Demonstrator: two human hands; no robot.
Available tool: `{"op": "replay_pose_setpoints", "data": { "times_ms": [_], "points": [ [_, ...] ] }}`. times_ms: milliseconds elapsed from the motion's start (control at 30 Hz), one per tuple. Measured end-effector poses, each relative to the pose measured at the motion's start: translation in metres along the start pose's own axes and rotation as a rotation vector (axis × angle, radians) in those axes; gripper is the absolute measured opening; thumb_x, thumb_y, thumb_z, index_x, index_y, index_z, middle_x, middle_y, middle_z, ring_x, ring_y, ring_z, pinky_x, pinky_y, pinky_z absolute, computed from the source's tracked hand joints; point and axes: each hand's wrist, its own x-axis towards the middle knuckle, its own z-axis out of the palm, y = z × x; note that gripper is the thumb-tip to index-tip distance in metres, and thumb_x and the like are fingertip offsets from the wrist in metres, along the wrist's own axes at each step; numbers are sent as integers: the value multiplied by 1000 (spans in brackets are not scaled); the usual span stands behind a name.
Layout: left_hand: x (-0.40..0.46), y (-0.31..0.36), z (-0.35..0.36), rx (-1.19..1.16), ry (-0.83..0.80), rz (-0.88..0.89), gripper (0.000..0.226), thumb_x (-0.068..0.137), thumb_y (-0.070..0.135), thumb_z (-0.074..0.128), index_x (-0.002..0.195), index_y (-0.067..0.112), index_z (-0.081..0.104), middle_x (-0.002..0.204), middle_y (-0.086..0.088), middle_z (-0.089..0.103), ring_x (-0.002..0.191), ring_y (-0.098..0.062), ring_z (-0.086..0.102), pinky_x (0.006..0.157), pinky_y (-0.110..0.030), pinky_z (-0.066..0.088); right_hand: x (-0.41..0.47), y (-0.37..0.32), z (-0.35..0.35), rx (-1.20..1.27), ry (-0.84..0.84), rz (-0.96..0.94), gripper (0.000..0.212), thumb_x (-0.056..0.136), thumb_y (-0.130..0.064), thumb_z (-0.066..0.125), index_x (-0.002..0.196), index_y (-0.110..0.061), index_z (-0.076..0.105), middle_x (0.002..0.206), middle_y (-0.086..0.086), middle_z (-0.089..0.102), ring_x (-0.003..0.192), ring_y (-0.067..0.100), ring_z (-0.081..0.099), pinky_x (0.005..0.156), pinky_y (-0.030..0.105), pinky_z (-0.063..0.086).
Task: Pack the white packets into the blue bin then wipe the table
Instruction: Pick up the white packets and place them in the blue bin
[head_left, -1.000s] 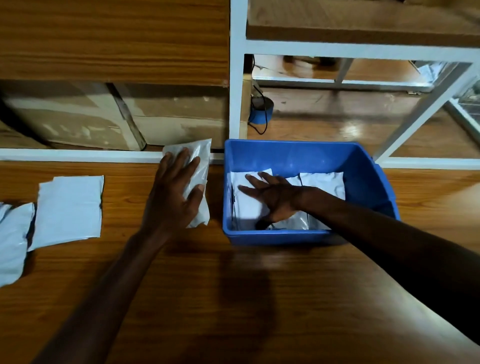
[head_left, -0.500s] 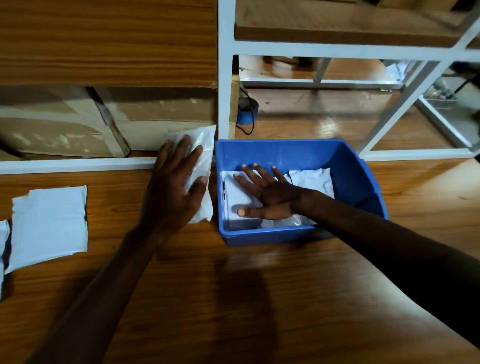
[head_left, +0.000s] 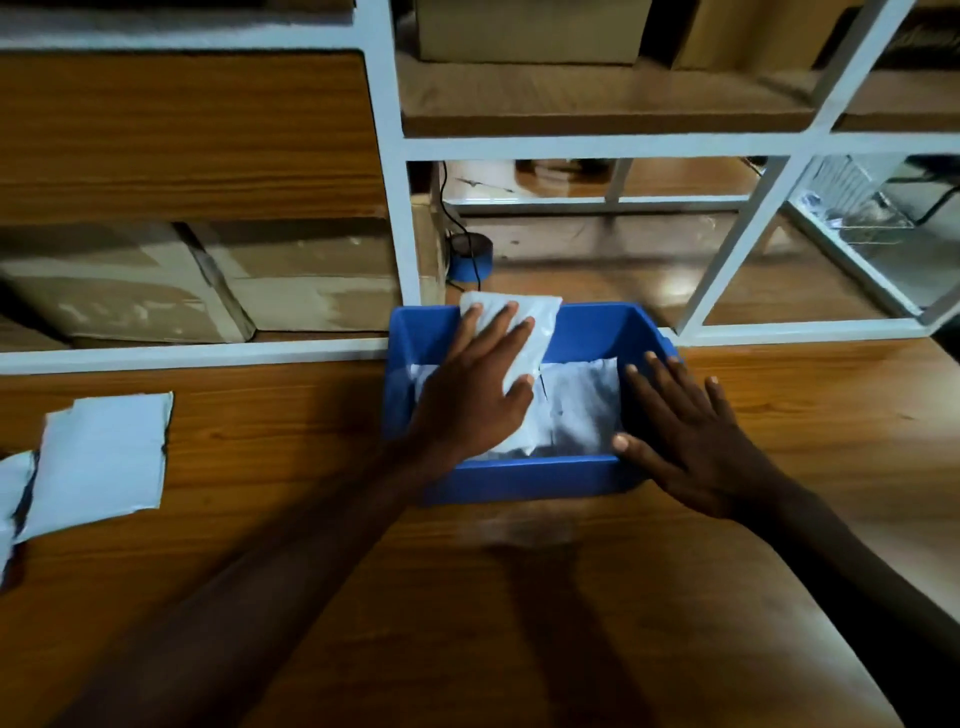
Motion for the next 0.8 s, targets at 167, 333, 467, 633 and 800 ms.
{"op": "replay_pose_setpoints", "data": {
  "times_ms": [167,333,467,633,800],
  "points": [
    [22,-2,53,76,-326,-86,61,94,33,52,151,22,32,162,2,16,150,-29,3,116,-50,23,-2,22,15,61,68,-18,97,81,-87,-1,160,-30,0,167,-3,-10,152,14,-18,124,45,-5],
    [30,2,79,192,-652,-244,68,98,49,41,155,25,12,163,-1,-12,147,-30,-19,120,-49,3,2,24,25,100,144,-36,94,87,-83,8,160,-25,5,167,-2,-6,154,17,-13,124,45,3],
    [37,1,91,251,-855,-306,85,94,63,39,155,25,-6,160,-5,-24,145,-34,-25,117,-50,-8,3,27,27,113,160,-48,93,88,-82,11,160,-24,8,168,0,-3,154,19,-11,125,46,6],
    [48,-20,72,352,-951,-102,95,84,67,40,153,29,-13,159,0,-28,146,-26,-25,118,-49,-4,3,29,28,138,194,-71,92,90,-81,14,160,-20,16,168,3,5,155,20,-7,125,49,12],
    [42,-45,72,485,-939,93,113,66,97,23,150,34,-20,157,8,-31,144,-23,-28,116,-53,-10,5,30,31,146,242,-81,89,93,-78,23,157,-16,29,166,6,17,155,24,4,121,55,22]
  ]
}}
